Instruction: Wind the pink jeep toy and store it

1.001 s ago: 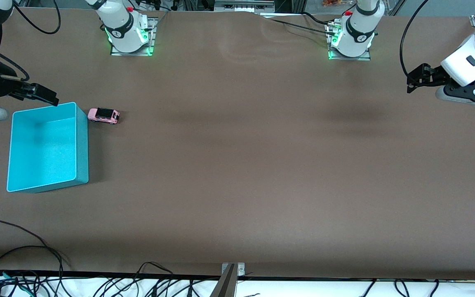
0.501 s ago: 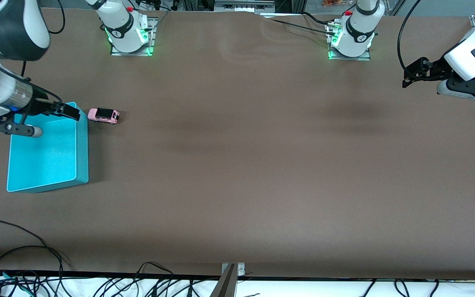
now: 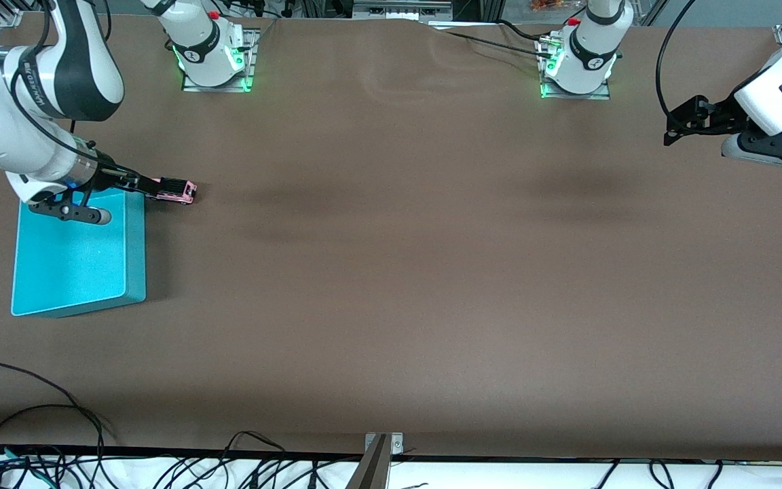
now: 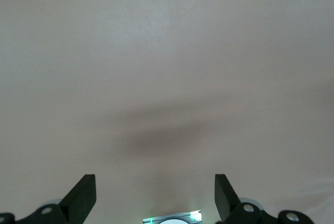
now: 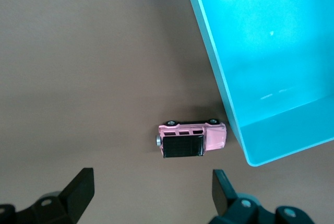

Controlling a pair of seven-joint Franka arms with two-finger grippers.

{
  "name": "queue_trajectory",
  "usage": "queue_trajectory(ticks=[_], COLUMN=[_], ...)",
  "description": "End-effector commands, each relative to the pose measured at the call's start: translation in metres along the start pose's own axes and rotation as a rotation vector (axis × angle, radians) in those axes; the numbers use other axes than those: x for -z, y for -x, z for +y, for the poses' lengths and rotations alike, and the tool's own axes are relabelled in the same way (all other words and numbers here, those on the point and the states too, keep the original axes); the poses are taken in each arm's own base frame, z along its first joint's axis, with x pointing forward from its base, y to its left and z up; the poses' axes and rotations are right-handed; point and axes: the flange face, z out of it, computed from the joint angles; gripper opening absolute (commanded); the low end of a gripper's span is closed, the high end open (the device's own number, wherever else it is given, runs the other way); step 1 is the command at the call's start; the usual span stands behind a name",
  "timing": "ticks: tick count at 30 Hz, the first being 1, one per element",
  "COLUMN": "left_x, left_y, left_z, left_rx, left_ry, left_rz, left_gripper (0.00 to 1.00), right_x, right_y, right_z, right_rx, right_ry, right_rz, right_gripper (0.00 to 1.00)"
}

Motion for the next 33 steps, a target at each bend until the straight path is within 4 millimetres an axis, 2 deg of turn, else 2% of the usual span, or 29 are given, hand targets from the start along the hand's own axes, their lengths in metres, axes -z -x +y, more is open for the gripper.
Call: queue_trajectory(ticks=[1,6,11,19,22,33], left_x=[0.007,0.019,0.019,0.017,0.022,0.026], left_y=[-0.006,-0.004,-0.006,-0.007,-0.008,-0.012], left_z=[-0.001,-0.008,-0.008,-0.008,-0.010,-0.009], left_rx=[0.009,0.023,0.023,0.023,0.026,0.022], left_ry=[0.020,0.019,0.019,0.021,0.020,0.013], left_rz=[-0.002,0.023,0.026,0.023,0.036,0.058], left_gripper=[1.00,1.00,1.00,1.00,1.00,1.00], right_x=[-0.023,-0.048,-0.069,-0.106,-0.115,-0.140], right_y=[0.026,0.038,0.047,0.058,0.062,0.065], right_z=[0.015,0.026,0.036,0.035,0.034,0.034], right_rx=[-0.075,-0.121,-0.180,-0.458,-0.550,-0.894], right_ry=[0.000,-0.005,-0.015,-0.053,-0.069,-0.139], right_rz=[0.042,0.047,0.063,0.129,0.147,0.190], right_gripper=[1.00,1.00,1.00,1.00,1.00,1.00])
